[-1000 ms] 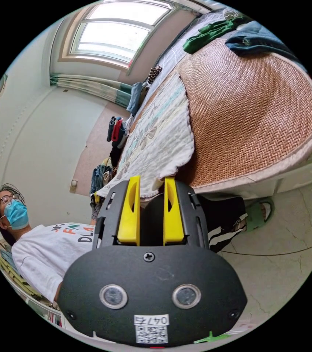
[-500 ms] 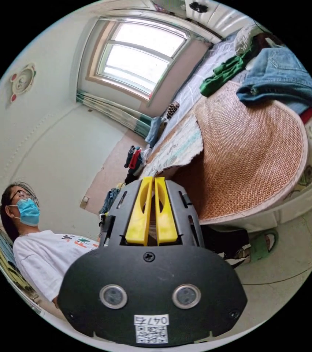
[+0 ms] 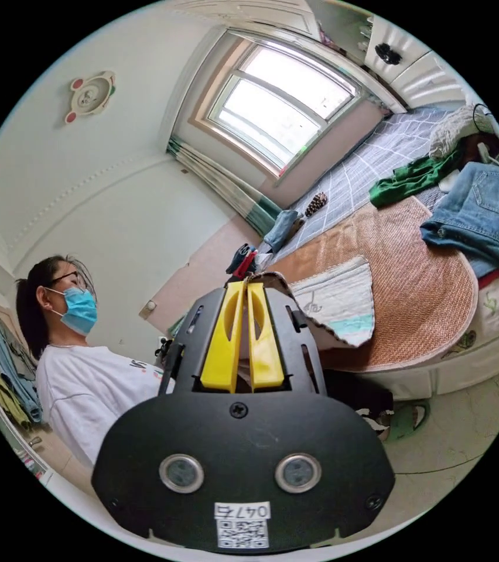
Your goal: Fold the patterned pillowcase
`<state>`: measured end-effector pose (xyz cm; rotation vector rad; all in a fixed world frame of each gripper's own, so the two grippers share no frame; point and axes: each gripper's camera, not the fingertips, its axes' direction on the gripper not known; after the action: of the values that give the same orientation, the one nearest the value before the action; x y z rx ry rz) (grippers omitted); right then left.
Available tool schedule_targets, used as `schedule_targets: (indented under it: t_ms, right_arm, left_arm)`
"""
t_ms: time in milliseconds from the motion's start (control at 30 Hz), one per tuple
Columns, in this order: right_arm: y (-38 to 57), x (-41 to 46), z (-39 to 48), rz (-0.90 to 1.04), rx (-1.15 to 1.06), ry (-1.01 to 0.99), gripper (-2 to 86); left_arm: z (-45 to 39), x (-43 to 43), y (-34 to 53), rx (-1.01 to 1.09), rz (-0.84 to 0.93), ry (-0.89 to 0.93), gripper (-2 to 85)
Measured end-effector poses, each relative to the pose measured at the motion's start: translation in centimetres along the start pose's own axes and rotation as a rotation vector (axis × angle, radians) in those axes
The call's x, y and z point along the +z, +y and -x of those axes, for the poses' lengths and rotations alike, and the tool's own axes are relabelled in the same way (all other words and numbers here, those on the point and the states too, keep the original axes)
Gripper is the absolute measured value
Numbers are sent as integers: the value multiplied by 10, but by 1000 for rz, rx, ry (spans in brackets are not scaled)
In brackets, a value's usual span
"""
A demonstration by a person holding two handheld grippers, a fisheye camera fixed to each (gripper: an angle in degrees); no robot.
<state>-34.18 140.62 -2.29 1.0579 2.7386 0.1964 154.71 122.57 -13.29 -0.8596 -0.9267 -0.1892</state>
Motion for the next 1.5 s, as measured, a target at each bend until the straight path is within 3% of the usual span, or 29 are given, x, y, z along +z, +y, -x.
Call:
schedule_targets:
  t_ms: [133,267,500,700,767,933,1033,1100,1300,1433,1500]
  right_arm:
    - [-42,52,-17,68,53,70,-10]
    - [-90,100,-48,2,157,96,-10]
    - [-145,175,-76,63,288,272,-9]
    - [-176,200,-67,63,327,324,0]
    - [-187,210,-62,70,320,342,51]
    - [-200,211,-45,53,347,409,107]
    - [-202,191,3,-65,234,449,69]
    - [-203,200,45,-50,80,446,33]
    - [-166,354,183,318,-363,228,-8]
    - [-127,479,260,593,-569,-9,-12]
    - [-116,516,282,672,-602,-58,-12]
  left_arm:
    - [44,9,-48,-95,-3,-61,-10]
    - [135,24,-110,-273,-103,10,-10]
    - [227,66,-207,-456,-13,-203,-9]
    - [232,63,-238,-500,3,-246,-4]
    - [233,59,-241,-513,3,-249,4]
    - [221,20,-223,-539,-92,-251,101]
    - [163,-23,-211,-387,-108,-251,115]
    - [93,-54,-181,-259,-66,-371,115]
    - [-3,-65,-44,-313,-22,-640,124]
    - [-2,-69,6,-404,-119,-636,127]
    - [12,-81,28,-442,-272,-532,124]
